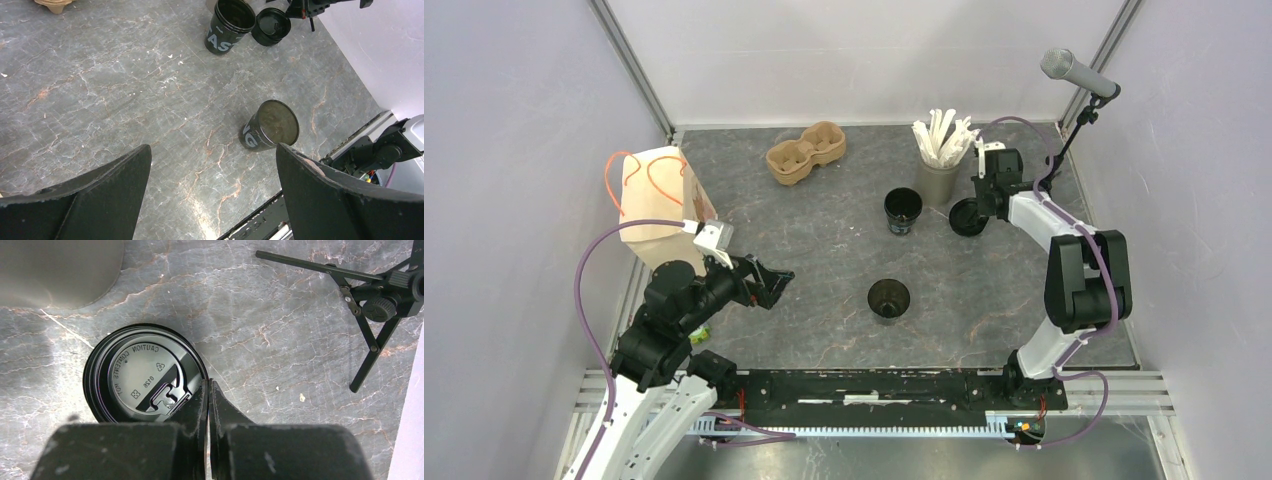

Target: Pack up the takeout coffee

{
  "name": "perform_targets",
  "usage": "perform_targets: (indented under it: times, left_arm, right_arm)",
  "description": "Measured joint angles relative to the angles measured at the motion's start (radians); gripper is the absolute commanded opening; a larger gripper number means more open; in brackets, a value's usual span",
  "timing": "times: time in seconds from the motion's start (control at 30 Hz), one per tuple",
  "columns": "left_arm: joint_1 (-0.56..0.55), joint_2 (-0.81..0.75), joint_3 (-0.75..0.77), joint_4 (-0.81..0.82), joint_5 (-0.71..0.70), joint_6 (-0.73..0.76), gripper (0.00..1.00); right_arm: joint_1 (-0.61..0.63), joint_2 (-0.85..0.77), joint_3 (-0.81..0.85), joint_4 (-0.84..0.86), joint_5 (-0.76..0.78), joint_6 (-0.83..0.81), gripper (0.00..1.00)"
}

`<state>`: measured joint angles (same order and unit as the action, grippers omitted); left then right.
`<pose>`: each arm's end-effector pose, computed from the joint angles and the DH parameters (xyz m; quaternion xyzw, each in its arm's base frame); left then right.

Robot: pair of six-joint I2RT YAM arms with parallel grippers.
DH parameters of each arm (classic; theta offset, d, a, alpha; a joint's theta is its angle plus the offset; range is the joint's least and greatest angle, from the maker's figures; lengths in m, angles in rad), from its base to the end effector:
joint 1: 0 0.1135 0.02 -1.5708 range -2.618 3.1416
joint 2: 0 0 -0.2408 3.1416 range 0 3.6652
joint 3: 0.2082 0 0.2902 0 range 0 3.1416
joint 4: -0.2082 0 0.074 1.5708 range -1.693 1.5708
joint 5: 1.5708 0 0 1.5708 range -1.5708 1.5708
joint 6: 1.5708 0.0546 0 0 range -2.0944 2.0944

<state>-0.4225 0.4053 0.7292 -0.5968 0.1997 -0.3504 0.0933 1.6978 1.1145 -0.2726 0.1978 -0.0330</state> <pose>0.1521 -0.0802 0.3213 0.0888 0.7901 -0.3002 0.5271 0.4034 0.0270 0.1497 -0.0243 0.9325 -0.0820 0.3508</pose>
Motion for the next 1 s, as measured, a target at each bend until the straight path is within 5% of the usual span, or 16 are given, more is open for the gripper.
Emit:
perform_targets:
  times: [0.37, 0.5, 0.77, 1.0]
  left_arm:
    - [0.0, 0.0, 0.0, 0.0, 0.012, 0.0, 1.0]
    - [0.0, 0.001, 0.0, 0.0, 0.012, 0.0, 1.0]
    - [0.0, 0.001, 0.0, 0.0, 0.012, 0.0, 1.0]
    - [0.0, 0.001, 0.0, 0.0, 0.012, 0.0, 1.0]
  right_arm:
    - [0.043, 0.004, 0.011, -0.007, 0.084, -0.032, 0.04]
    - [0.056, 0.004, 0.011, -0.007, 0.104, -0.043, 0.14]
    - [0.069, 0.004, 0.011, -0.007, 0.118, -0.06, 0.0]
    - [0.069, 0.004, 0.012, -0.011, 0.09, -0.061, 0.25]
